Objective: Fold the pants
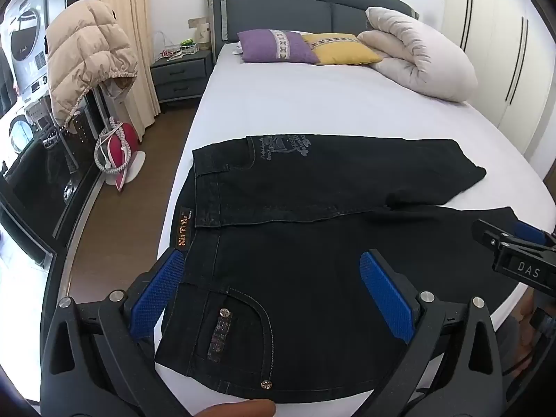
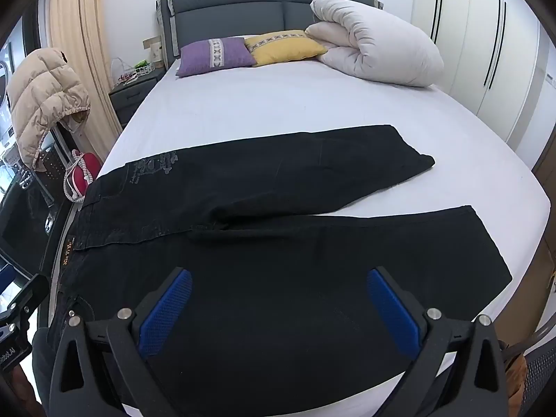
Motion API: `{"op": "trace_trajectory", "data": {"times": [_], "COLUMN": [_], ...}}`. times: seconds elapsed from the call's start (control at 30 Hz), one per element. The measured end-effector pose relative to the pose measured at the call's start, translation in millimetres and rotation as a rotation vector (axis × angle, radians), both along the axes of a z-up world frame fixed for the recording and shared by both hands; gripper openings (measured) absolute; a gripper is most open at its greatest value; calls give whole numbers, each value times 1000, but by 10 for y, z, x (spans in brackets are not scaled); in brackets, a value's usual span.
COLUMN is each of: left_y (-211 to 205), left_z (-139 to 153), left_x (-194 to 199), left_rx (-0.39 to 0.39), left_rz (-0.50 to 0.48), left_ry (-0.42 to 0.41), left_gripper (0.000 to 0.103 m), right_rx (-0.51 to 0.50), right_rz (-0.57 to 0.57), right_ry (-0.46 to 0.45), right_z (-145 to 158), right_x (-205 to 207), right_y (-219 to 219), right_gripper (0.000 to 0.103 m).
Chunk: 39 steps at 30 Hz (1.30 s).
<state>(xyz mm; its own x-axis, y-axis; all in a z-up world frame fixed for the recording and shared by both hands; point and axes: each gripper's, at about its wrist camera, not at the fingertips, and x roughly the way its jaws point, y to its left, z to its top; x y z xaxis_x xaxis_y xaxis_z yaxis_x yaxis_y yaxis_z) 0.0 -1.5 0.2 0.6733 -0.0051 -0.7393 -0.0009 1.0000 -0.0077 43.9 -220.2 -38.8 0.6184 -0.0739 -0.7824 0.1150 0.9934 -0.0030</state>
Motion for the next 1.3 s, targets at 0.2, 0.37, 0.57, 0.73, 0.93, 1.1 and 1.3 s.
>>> {"op": "trace_trajectory", "data": {"times": [0.2, 0.37, 0.57, 0.73, 0.93, 1.1, 1.3], "left_y": [66, 111, 65, 57, 57, 56, 55], "left_z": [-54, -119, -64, -74, -84, -84, -85], "left_x": [-35, 6, 11, 19, 23, 25, 28], "left_rx": [-27, -23, -25, -24, -24, -23, -24], "left_rz": [7, 11, 16, 18, 17, 17, 16], "left_ry": [-6, 2, 5, 6, 7, 8, 8], "left_gripper": [103, 103, 103, 103, 103, 103, 103], "right_rx": [-10, -20, -22, -25, -22, -23, -27], "right_rz": [8, 16, 18, 21, 24, 23, 29], "right_ry": [1, 1, 9, 10, 12, 12, 12], "right_z": [-1, -38, -49, -56, -59, -59, -71], "right_x": [-4, -37, -14, -25, -14, -13, -27], "right_y": [5, 80, 75, 105, 96, 94, 111], "right_gripper": [103, 103, 103, 103, 103, 103, 103]}}
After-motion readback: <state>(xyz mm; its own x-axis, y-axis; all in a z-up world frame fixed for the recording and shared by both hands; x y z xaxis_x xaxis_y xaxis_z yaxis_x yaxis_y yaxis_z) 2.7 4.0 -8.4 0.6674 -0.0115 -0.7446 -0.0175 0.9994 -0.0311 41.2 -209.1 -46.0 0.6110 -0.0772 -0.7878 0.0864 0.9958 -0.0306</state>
